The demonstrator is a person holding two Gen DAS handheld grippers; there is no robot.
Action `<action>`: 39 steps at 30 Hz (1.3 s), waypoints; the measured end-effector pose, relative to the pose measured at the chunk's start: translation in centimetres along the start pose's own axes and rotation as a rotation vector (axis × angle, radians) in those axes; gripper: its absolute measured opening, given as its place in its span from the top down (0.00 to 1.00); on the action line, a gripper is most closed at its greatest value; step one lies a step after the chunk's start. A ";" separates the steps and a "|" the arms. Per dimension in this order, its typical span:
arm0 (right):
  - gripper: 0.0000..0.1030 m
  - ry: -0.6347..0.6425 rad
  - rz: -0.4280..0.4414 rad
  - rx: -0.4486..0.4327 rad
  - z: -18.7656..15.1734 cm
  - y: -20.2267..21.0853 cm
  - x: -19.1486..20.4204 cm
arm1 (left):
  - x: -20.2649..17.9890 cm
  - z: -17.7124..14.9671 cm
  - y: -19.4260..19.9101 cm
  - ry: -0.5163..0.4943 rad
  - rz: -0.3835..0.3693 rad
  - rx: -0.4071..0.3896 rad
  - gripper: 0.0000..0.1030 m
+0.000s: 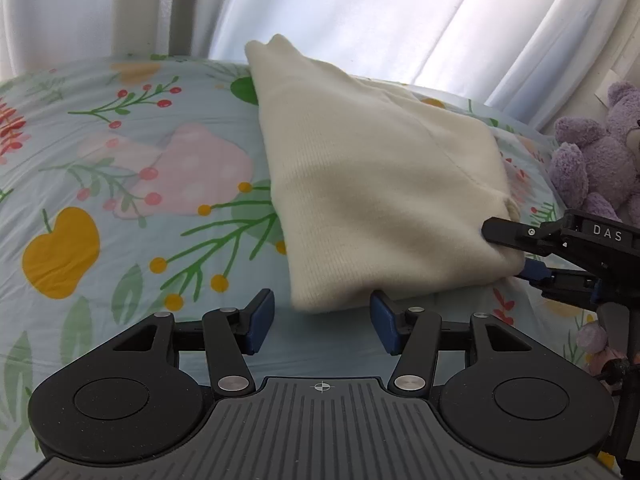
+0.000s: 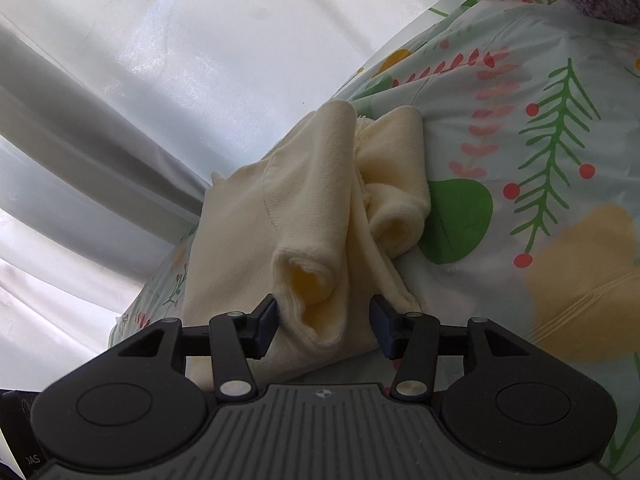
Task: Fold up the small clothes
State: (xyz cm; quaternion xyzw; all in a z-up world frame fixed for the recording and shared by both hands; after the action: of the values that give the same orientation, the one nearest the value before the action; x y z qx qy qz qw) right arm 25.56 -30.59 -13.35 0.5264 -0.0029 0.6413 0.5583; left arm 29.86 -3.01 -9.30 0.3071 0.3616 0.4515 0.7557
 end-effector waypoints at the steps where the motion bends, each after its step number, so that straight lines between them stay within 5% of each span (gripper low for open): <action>1: 0.51 0.004 0.002 0.001 0.0 0.0 0.0 | 0.0 -0.1 0.0 -0.005 -0.001 0.000 0.44; 6: 0.50 -0.043 0.102 0.050 0.2 -1.1 0.3 | -0.3 -0.3 -0.1 -0.029 -0.005 0.003 0.43; 11: 0.85 -0.036 0.097 0.038 0.4 -2.0 0.6 | -0.6 -0.2 -0.7 -0.045 -0.003 0.004 0.43; 14: 0.88 0.101 0.049 -0.043 0.8 -0.7 3.0 | -0.6 0.2 -0.9 -0.060 0.041 0.004 0.44; 17: 0.89 0.116 0.114 -0.148 2.1 1.7 4.5 | 0.0 0.7 -1.0 -0.038 0.067 0.004 0.43; 20: 0.89 0.151 -0.012 -0.168 2.3 1.5 3.1 | 0.6 1.0 -1.0 -0.004 0.048 0.007 0.42; 23: 0.89 0.165 -0.145 -0.085 1.1 -0.7 0.7 | 0.7 1.0 -1.1 -0.021 0.042 0.011 0.41; 27: 0.85 0.165 -0.112 -0.085 1.5 0.5 0.8 | 1.5 0.8 -0.1 -0.014 0.027 0.041 0.42; 30: 0.71 0.139 -0.095 -0.132 2.9 2.8 0.5 | 3.0 0.9 1.8 0.023 -0.006 0.041 0.43; 34: 0.63 0.146 -0.096 -0.246 5.1 4.7 1.5 | 5.2 3.1 3.3 0.102 0.022 -0.037 0.43; 39: 0.63 0.319 0.031 -0.118 6.1 -3.3 9.0 | 4.7 7.8 1.3 0.143 0.093 -0.144 0.43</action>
State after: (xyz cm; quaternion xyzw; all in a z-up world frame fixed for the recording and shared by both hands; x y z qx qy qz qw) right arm 33.58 -26.53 -6.47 0.3844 0.0402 0.7237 0.5717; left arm 37.25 0.68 -5.25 0.2356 0.3665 0.5315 0.7264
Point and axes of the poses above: each gripper's, at about its wrist camera, not at the fingertips, and y roughly against the way its jaws point, x to its left, z to its top, the point moved 6 cm from there along -y, roughly the way its jaws point, and after that the axes turned 1 degree about -y, right-handed, at the moved point
